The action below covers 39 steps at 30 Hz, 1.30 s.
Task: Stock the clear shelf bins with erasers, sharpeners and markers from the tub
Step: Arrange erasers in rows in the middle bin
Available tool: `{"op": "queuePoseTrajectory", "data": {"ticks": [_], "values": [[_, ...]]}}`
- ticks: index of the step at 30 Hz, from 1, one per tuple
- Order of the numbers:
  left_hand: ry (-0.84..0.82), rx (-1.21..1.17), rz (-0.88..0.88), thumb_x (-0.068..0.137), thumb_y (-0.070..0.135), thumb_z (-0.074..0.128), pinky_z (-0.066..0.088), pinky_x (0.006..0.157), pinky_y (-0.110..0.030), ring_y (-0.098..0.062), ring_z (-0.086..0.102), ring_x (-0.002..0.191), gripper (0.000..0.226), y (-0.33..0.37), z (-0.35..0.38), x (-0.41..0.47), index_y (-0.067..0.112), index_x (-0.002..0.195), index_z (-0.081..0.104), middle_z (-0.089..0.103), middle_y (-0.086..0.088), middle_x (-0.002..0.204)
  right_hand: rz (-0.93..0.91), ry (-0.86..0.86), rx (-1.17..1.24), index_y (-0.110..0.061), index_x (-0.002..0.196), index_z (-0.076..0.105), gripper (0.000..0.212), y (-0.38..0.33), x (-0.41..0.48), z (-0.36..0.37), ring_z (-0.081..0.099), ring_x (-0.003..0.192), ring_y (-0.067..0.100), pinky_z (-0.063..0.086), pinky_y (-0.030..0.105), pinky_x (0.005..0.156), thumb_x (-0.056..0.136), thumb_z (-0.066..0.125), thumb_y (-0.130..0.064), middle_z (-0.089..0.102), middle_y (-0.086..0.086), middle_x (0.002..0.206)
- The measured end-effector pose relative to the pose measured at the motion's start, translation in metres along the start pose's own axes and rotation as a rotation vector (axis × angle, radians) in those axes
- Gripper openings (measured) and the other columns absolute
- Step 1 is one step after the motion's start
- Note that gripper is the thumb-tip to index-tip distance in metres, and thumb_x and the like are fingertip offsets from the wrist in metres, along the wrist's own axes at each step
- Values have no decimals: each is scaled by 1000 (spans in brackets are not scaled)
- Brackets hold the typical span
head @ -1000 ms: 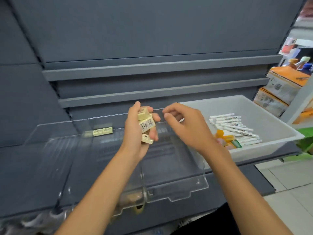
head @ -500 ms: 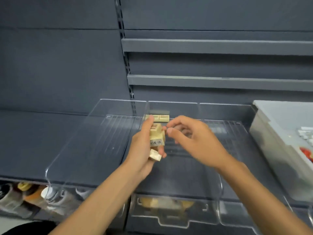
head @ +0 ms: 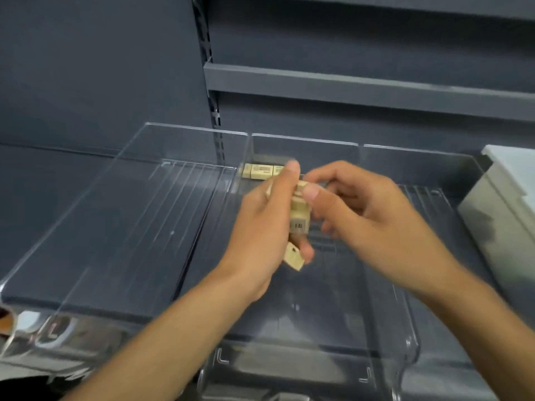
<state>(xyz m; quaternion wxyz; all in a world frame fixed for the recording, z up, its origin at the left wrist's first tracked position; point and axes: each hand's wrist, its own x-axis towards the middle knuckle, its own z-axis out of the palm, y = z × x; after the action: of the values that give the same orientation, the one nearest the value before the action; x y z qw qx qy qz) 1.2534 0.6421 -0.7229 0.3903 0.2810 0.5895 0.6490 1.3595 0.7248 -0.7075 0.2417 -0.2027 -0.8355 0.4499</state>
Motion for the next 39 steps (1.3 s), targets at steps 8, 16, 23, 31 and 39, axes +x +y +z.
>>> {"op": "queuePoseTrajectory", "data": {"ticks": [8, 16, 23, 31, 39], "values": [[57, 65, 198, 98, 52, 29, 44, 39, -28, -21, 53, 41, 63, -9, 13, 1, -6, 97, 54, 65, -5, 62, 60, 66, 37, -23, 91, 63, 14, 1, 0, 5, 60, 50, 10, 47, 25, 55, 93, 57, -36, 61, 1, 58], [154, 18, 216, 93, 52, 37, 45, 39, -28, -16, 55, 44, 56, -6, 12, 6, -1, 90, 56, 62, -4, 62, 44, 253, -13, -27, 90, 53, 11, 2, 2, 22, 60, 59, 18, 52, 43, 62, 94, 56, -36, 60, -2, 67], [177, -591, -323, 98, 24, 51, 40, 36, -16, -6, 41, 33, 21, 21, 0, 6, 14, 82, 60, 56, 0, 65, 21, 276, 80, -21, 94, 53, 8, 0, 4, 4, 53, 61, 20, 49, 41, 59, 96, 57, -28, 57, -5, 71], [178, -1108, -553, 85, 5, 51, 60, 52, -37, -26, 66, 74, 22, 0, -5, -4, -3, 104, 61, 64, -17, 78, 53, 180, 221, -20, 100, 56, 20, 9, 6, -1, 60, 68, 31, 52, 39, 65, 93, 57, -1, 59, 19, 76], [149, -894, -485, 94, 6, 54, 49, 40, -17, -11, 57, 46, 11, -9, -4, 4, 2, 102, 61, 60, -13, 76, 89, 159, 362, -11, 95, 54, 11, 14, 5, -2, 61, 67, 9, 51, 18, 67, 94, 57, -1, 60, 2, 73]]}}
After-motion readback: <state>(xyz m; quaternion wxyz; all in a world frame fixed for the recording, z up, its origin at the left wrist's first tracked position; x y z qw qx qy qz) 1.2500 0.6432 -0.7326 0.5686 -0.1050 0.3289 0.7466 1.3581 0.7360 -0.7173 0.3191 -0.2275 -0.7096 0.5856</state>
